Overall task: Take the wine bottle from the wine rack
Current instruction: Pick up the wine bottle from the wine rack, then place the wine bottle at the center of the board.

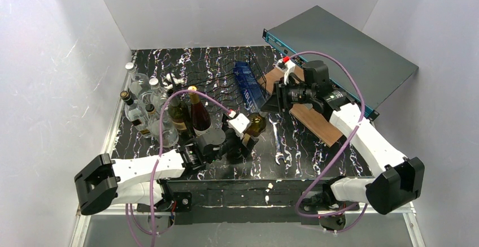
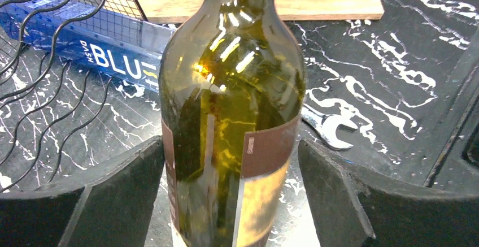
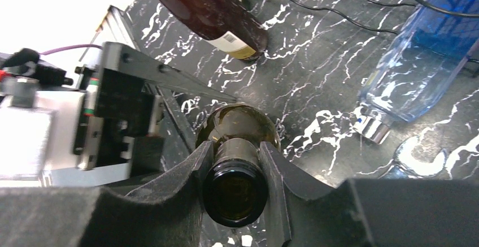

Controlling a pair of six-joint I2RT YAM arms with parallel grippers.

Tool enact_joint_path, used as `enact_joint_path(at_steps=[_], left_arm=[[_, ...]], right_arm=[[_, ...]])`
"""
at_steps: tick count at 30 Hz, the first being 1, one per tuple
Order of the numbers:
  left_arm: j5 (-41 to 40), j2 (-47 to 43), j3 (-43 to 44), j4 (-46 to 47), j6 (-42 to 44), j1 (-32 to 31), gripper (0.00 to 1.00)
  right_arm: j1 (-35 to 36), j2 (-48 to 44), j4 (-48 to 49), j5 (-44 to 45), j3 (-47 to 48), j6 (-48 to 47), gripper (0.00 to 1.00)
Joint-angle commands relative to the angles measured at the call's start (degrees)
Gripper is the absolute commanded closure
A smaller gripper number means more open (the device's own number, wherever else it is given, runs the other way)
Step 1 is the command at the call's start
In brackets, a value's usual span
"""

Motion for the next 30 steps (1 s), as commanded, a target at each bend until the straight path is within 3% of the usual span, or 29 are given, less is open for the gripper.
enact_joint_path(at_steps=[1,8,17,22,30], left_arm=[[0.35,-4.3,1.75,-1.74,-2.68,-0.17,0.09],[1.2,-9.39,3.67,-11.58,-5.35,-0.21,0.02],[5.34,-17.98,9.09,-39.84,-16.07,-0.19,0.02],[6.66,-25.14,8.48,-46.77,-19.15,-0.25,0.02],[4.89,-32.93,9.41,-54.99,-18.33,-0.25,0.02]], right_arm=[[-0.12,1.5,2.51,0.79,5.59,-2.74,0.99],[0.91,2.86,2.44,3.12,7.3,-4.45,0.99],[8.94,7.61,-1.95,14.33,16.94,-13.15,0.99],[16.53,11.62,-4.07,24.4,22.01,-18.38,0.99],[21.16,18.68,-7.46,33.11,33.33,-22.39,0.99]])
